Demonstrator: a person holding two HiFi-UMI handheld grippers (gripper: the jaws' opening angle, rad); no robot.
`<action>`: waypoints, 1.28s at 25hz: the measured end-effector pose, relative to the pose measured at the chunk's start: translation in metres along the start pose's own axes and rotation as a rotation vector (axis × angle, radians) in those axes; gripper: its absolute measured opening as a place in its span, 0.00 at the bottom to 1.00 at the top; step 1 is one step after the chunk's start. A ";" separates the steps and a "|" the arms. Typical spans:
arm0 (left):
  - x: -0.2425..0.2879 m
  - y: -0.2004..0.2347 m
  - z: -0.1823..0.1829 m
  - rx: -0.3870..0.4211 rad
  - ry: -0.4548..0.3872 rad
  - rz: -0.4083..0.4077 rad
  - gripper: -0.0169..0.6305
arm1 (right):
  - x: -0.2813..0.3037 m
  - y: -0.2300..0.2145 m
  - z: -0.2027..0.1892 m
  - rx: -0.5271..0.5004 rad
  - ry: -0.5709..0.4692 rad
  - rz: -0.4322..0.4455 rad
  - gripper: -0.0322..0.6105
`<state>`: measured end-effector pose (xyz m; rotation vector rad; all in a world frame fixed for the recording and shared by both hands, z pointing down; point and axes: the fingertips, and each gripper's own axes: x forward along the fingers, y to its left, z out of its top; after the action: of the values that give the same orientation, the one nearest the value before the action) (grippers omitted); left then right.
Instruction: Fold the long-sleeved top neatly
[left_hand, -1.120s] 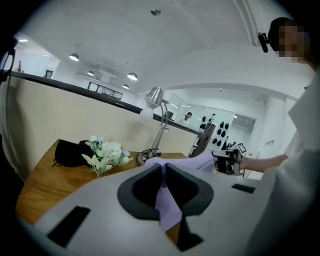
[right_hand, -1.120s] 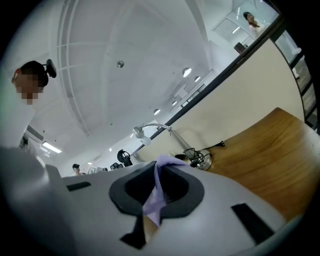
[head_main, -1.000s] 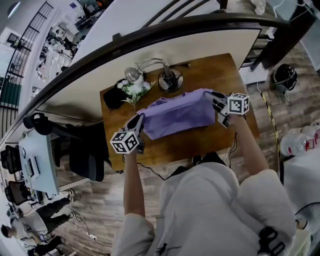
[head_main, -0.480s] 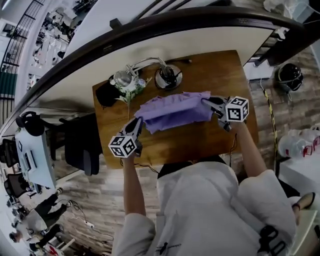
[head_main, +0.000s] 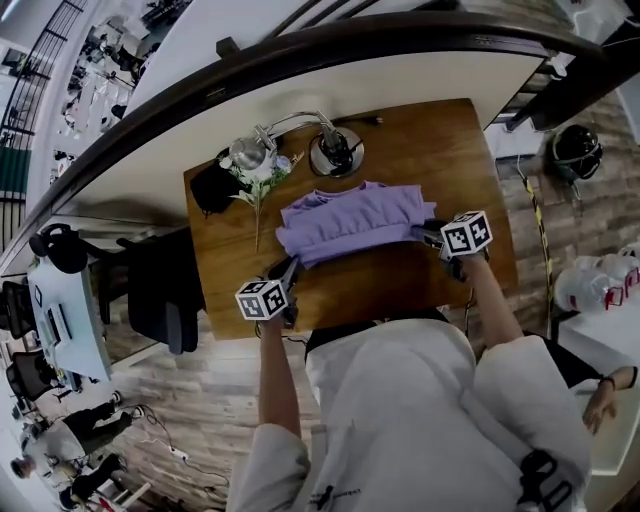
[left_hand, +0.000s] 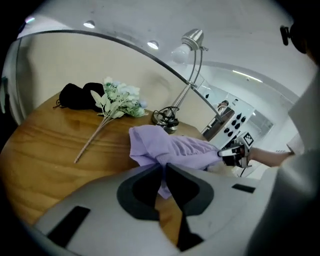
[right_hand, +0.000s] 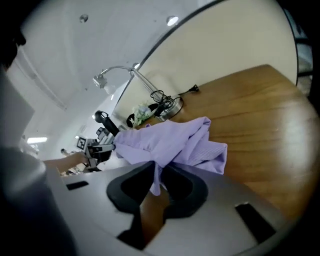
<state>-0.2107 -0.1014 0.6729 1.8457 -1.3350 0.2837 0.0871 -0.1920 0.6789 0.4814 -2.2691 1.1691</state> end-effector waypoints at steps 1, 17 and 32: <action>-0.001 0.000 0.000 0.026 -0.003 0.025 0.10 | -0.001 0.001 0.000 -0.040 -0.008 -0.055 0.17; -0.019 -0.079 0.104 0.390 -0.445 0.203 0.20 | -0.028 0.081 0.095 -0.459 -0.496 -0.339 0.23; 0.070 -0.001 0.072 0.247 -0.190 0.353 0.17 | 0.065 0.009 0.087 -0.422 -0.311 -0.462 0.13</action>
<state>-0.2001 -0.2007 0.6685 1.8644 -1.8303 0.4850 0.0046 -0.2631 0.6710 0.9992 -2.3863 0.3941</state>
